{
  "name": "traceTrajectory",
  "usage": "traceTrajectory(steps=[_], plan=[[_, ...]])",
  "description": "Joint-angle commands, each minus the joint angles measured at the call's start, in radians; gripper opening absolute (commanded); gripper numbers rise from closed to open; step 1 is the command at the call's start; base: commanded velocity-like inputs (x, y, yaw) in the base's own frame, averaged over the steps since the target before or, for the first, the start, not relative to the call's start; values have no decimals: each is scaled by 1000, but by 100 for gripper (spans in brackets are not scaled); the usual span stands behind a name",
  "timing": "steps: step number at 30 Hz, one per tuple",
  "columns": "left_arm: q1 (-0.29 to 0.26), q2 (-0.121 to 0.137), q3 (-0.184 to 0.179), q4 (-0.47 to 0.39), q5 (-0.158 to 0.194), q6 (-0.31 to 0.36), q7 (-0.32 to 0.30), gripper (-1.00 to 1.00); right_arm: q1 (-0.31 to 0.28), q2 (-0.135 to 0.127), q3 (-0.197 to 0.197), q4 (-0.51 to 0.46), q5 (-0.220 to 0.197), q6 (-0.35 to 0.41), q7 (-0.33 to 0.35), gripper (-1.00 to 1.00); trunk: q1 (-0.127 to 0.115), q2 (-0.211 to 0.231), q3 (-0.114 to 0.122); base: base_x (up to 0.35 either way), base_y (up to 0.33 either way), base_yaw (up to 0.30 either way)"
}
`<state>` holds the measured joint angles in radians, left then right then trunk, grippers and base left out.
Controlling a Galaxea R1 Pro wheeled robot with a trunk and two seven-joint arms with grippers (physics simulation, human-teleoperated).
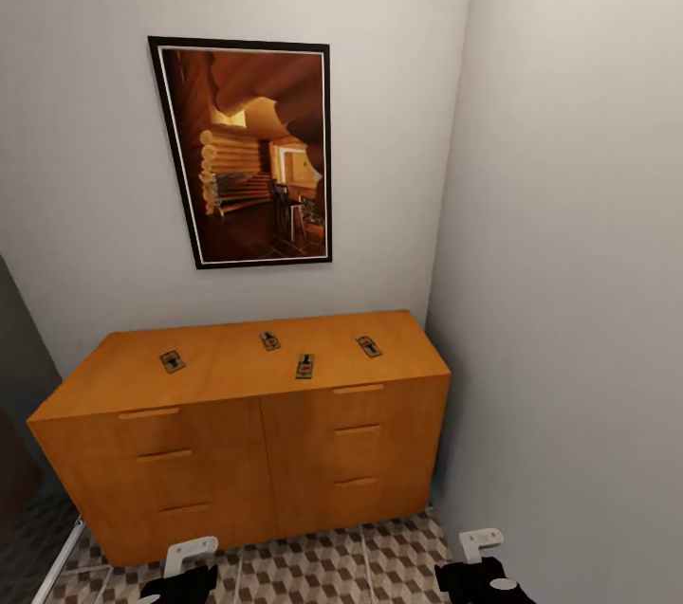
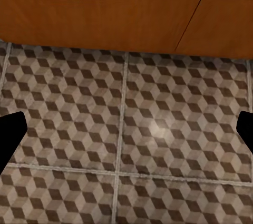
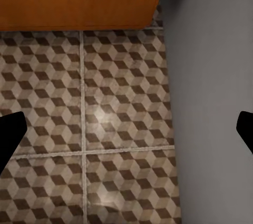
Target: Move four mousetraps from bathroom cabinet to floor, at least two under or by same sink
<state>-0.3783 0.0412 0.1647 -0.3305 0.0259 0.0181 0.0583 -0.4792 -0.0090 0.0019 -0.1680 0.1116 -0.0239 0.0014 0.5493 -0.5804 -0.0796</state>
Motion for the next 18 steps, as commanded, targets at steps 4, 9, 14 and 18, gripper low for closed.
traceTrajectory(steps=[4,9,14,18], plan=[[-1,0,1,-1,2,2,1,100,-1,0,0,1,10,-3,0,100,0,-2,-2,1,0,0],[-1,0,1,-1,2,2,1,100,-1,0,0,1,10,-4,0,100,0,-2,-2,0,0,0],[-1,-1,0,-1,2,2,1,100,-1,0,3,1,14,-4,0,100,0,-2,-2,0,0,0],[-1,-1,0,-1,2,2,1,100,-1,0,4,1,15,-4,0,100,0,-2,-2,0,0,0]])
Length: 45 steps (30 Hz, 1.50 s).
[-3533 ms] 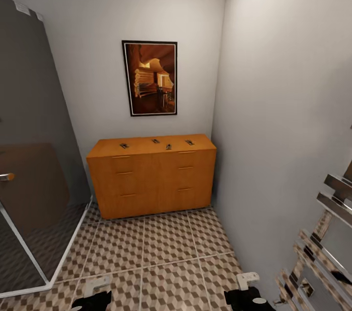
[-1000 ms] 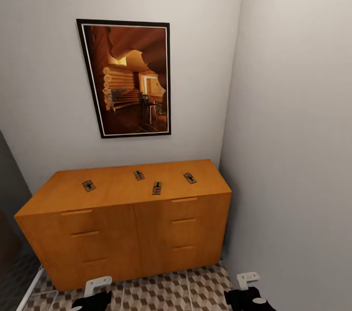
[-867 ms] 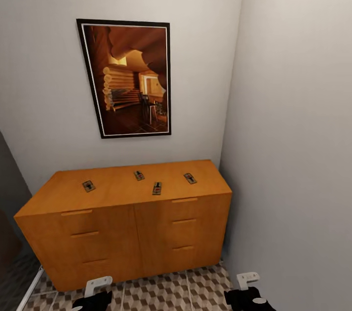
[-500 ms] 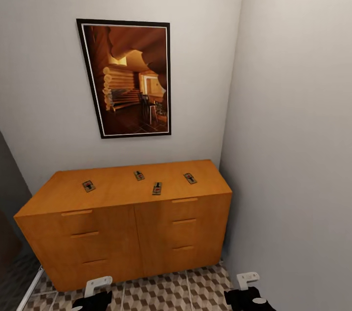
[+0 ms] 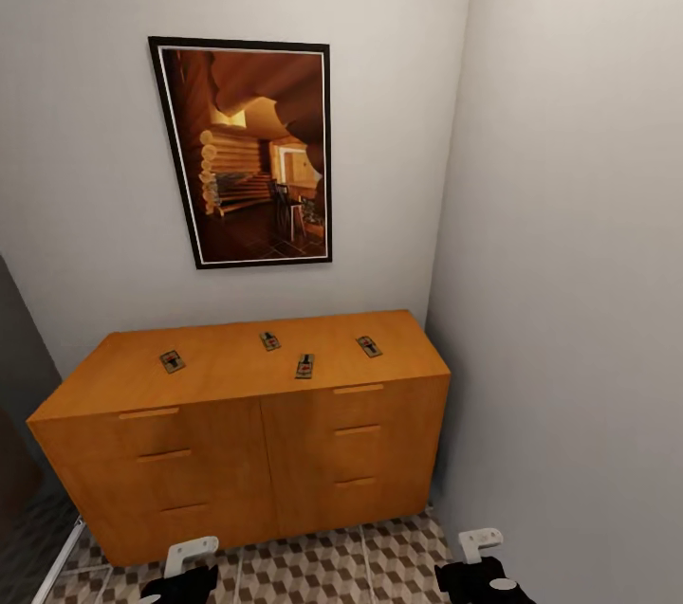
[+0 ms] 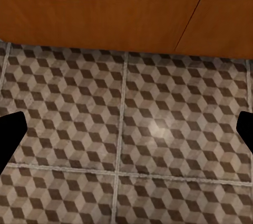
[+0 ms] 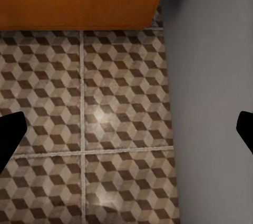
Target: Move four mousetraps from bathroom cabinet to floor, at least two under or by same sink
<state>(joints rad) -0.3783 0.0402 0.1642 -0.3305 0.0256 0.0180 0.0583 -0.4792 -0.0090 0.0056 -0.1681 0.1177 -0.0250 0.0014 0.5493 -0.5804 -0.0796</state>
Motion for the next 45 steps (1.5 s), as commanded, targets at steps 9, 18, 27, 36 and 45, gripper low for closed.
traceTrajectory(steps=[9,18,27,36,45], plan=[[-1,-12,-1,-1,5,1,2,100,-1,0,1,1,10,-3,0,100,0,-2,-2,0,0,0],[-1,-22,-7,-10,1,1,2,100,-1,0,-1,-76,11,1,0,100,0,-2,-2,0,0,0],[-2,-51,-10,-247,4,75,-2,100,-2,1,0,-350,8,18,-2,100,0,-2,-2,0,0,0],[-6,-138,-16,-732,2,380,-2,100,-3,1,0,-720,2,202,-2,100,0,-2,-2,0,0,0],[-63,-215,-66,-1144,1,629,-1,100,-11,2,-1,-1087,-9,403,-2,100,0,-2,-2,0,0,0]])
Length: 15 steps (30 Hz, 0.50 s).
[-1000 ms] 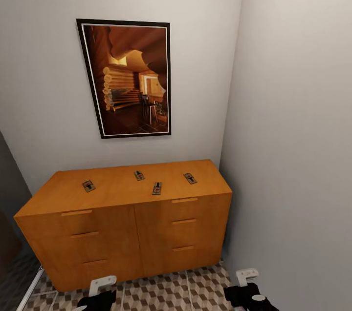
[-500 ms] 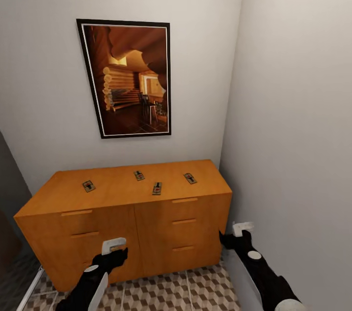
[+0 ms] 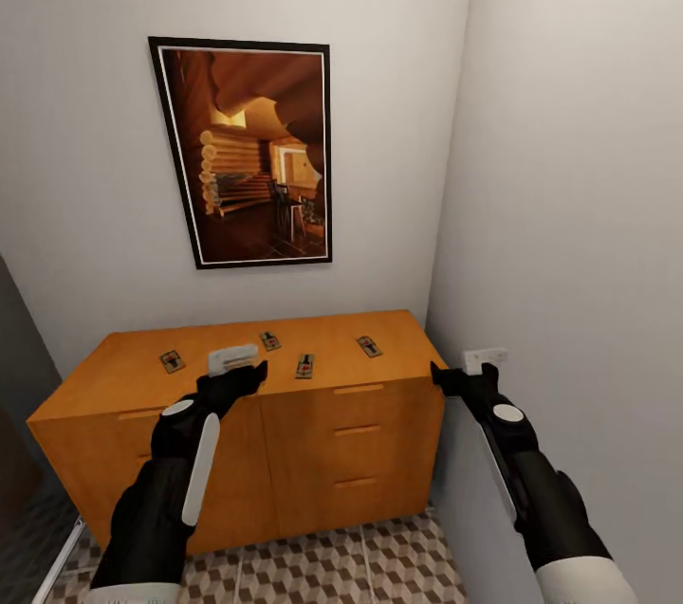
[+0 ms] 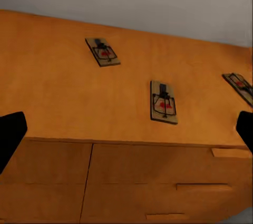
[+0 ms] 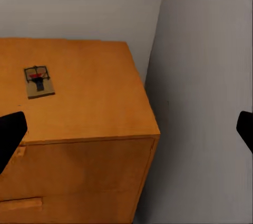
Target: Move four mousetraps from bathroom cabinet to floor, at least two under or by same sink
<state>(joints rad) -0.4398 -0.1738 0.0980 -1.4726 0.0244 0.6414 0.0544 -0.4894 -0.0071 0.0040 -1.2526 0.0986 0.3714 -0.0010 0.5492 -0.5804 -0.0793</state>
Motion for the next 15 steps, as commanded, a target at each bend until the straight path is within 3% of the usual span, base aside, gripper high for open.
traceTrajectory(steps=[1,9,11,15], plan=[[-12,-1,-10,-18,2,20,5,100,-2,0,1,-22,5,15,0,100,1,-2,-2,0,0,0],[-130,-1,-111,-50,1,100,50,100,-61,1,2,-90,-64,89,-1,100,1,-2,-2,0,0,0],[-169,-1,-145,-18,1,136,58,100,-90,1,2,-88,-81,122,-3,100,1,-2,-2,0,0,0],[-214,-1,-171,62,0,163,66,100,-126,1,2,-51,-91,158,-4,100,1,-2,-2,0,0,0]])
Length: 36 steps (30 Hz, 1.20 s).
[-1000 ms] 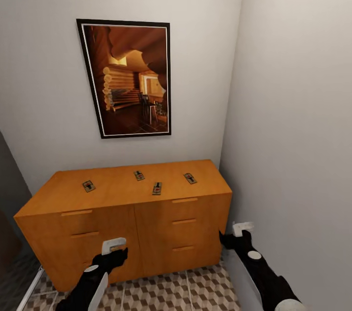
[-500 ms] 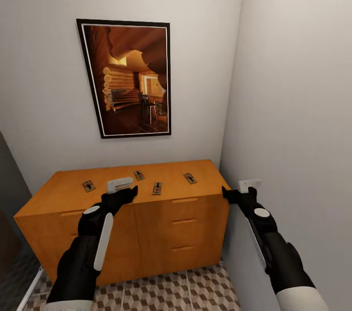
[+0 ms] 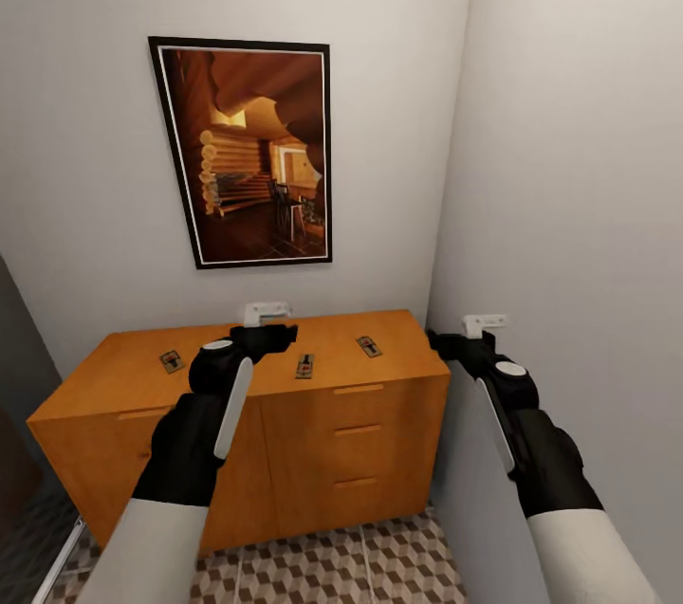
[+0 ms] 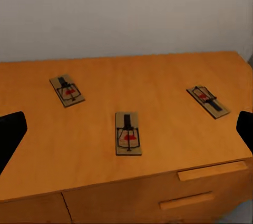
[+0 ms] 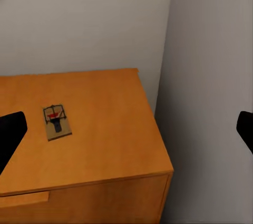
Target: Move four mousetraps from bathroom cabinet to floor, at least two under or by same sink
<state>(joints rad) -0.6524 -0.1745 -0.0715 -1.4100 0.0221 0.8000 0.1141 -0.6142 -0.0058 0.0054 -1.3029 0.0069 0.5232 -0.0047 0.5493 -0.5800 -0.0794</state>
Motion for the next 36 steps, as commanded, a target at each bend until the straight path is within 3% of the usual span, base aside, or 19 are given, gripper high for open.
traceTrajectory(steps=[1,7,13,24,29,36], plan=[[-22,0,-7,52,3,12,9,100,-21,0,1,35,-2,15,-1,100,0,-2,-2,0,0,0],[-84,0,-13,256,3,19,21,100,-113,1,3,217,-2,29,0,100,0,-2,-2,0,0,0],[-101,0,-12,362,3,20,52,100,-165,3,12,339,1,27,4,100,0,-2,-2,0,0,0],[-105,0,45,388,26,2,70,100,-178,6,100,379,1,24,6,100,0,-2,-2,0,0,0],[-104,0,50,390,59,-16,71,100,-179,3,108,381,7,18,6,100,0,-2,-2,0,0,0],[-102,0,50,391,73,-21,71,100,-179,2,109,383,0,-50,3,100,0,-2,-2,0,0,0]])
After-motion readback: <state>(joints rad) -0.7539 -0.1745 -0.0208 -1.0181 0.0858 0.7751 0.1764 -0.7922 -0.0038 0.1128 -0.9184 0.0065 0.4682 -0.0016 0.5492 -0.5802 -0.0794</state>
